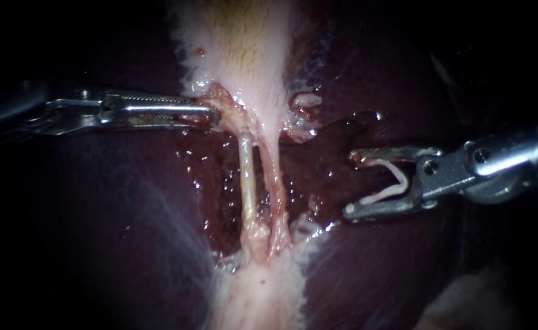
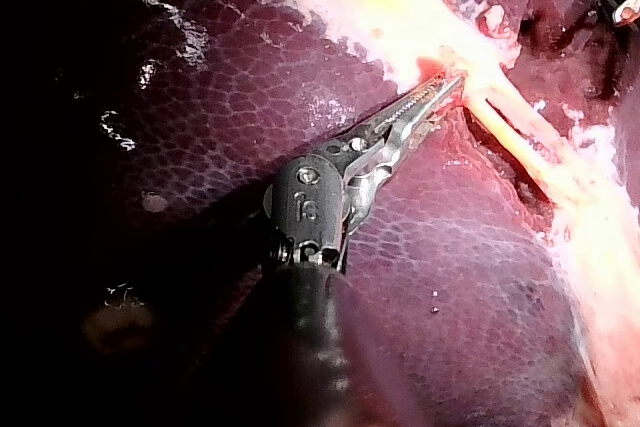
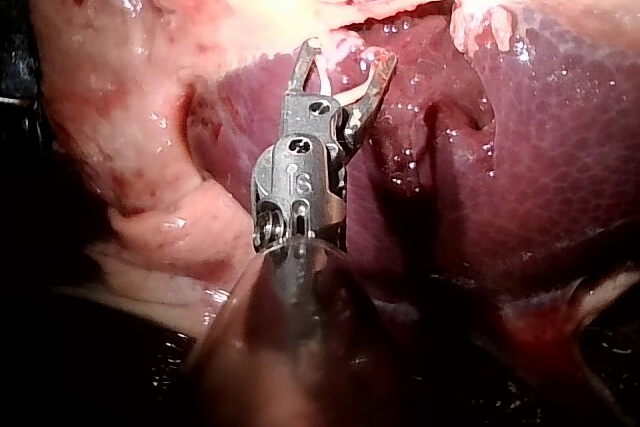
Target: Clipping first clip left tube
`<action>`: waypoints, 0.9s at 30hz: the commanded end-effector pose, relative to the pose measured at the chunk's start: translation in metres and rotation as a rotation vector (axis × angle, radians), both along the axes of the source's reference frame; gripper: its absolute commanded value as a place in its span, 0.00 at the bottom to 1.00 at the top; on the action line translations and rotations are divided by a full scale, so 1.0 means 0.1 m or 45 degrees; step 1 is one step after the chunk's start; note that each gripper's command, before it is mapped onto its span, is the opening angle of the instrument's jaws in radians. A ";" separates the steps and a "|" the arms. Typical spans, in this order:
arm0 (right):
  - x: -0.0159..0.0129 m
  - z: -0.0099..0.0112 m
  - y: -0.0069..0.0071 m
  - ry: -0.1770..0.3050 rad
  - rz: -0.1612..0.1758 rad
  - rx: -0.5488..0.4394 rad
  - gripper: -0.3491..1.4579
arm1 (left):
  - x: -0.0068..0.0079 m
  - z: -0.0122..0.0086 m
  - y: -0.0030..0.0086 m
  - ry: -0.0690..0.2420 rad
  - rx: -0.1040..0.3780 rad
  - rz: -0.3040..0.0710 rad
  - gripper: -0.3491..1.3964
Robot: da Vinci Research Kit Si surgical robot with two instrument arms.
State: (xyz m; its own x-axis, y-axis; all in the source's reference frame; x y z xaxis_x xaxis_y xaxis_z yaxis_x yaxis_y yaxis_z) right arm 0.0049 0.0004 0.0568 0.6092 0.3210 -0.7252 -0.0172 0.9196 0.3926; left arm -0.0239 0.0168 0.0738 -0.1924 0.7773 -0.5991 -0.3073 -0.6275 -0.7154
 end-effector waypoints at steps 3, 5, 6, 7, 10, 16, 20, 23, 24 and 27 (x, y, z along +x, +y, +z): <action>0.000 0.000 0.000 0.000 0.001 0.000 0.47 | 0.005 -0.005 0.003 -0.004 0.004 0.003 0.00; 0.001 0.000 0.000 0.000 0.001 0.000 0.47 | 0.010 -0.011 0.005 -0.009 0.010 0.010 0.00; 0.001 0.000 0.000 0.000 0.001 0.000 0.47 | 0.013 -0.016 0.006 -0.010 0.012 0.009 0.00; 0.001 0.000 0.000 0.000 0.001 0.000 0.47 | 0.016 -0.021 0.007 -0.009 0.014 0.007 0.00; 0.001 0.000 0.000 0.000 0.001 0.000 0.47 | 0.027 -0.042 0.009 -0.005 0.023 0.004 0.00; 0.001 0.000 0.000 0.000 0.001 0.000 0.47 | 0.041 -0.095 0.013 -0.038 0.030 -0.028 0.00; 0.001 0.000 0.000 0.000 0.001 0.000 0.47 | 0.042 -0.117 0.012 -0.049 0.022 -0.035 0.00; 0.001 0.000 0.000 0.000 0.001 0.000 0.47 | 0.040 -0.121 0.009 -0.047 0.022 -0.038 0.00; 0.001 0.000 0.000 0.000 0.001 0.000 0.47 | 0.040 -0.121 0.009 -0.047 0.021 -0.039 0.00; 0.004 -0.001 -0.002 -0.003 0.005 -0.003 0.47 | 0.039 -0.120 0.008 -0.046 0.020 -0.039 0.00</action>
State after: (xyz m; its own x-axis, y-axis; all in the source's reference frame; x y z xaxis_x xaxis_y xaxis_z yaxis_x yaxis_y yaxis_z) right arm 0.0056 0.0002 0.0566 0.6064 0.3234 -0.7264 -0.0193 0.9193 0.3931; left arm -0.0200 0.0176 0.0617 -0.1460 0.7920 -0.5929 -0.2997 -0.6065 -0.7364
